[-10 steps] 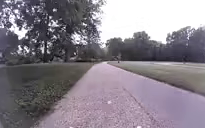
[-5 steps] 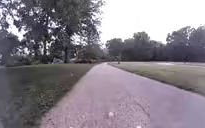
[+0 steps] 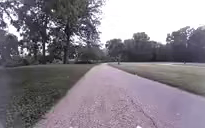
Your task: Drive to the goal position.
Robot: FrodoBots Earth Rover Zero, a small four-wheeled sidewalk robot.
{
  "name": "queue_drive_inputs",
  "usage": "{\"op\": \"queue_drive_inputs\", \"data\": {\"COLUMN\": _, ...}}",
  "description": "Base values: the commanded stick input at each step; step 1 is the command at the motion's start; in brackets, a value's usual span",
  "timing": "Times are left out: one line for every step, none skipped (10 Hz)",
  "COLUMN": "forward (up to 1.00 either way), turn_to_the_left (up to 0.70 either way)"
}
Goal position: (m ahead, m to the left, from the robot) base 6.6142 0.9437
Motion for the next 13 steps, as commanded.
{"op": "queue_drive_inputs", "data": {"forward": 0.70, "turn_to_the_left": -0.01}}
{"op": "queue_drive_inputs", "data": {"forward": 0.70, "turn_to_the_left": -0.01}}
{"op": "queue_drive_inputs", "data": {"forward": 0.70, "turn_to_the_left": -0.01}}
{"op": "queue_drive_inputs", "data": {"forward": 0.70, "turn_to_the_left": -0.01}}
{"op": "queue_drive_inputs", "data": {"forward": 0.70, "turn_to_the_left": -0.01}}
{"op": "queue_drive_inputs", "data": {"forward": 0.70, "turn_to_the_left": -0.01}}
{"op": "queue_drive_inputs", "data": {"forward": 0.70, "turn_to_the_left": -0.01}}
{"op": "queue_drive_inputs", "data": {"forward": 0.70, "turn_to_the_left": -0.01}}
{"op": "queue_drive_inputs", "data": {"forward": 0.70, "turn_to_the_left": -0.01}}
{"op": "queue_drive_inputs", "data": {"forward": 0.70, "turn_to_the_left": -0.01}}
{"op": "queue_drive_inputs", "data": {"forward": 0.70, "turn_to_the_left": -0.02}}
{"op": "queue_drive_inputs", "data": {"forward": 0.70, "turn_to_the_left": -0.02}}
{"op": "queue_drive_inputs", "data": {"forward": 0.70, "turn_to_the_left": -0.02}}
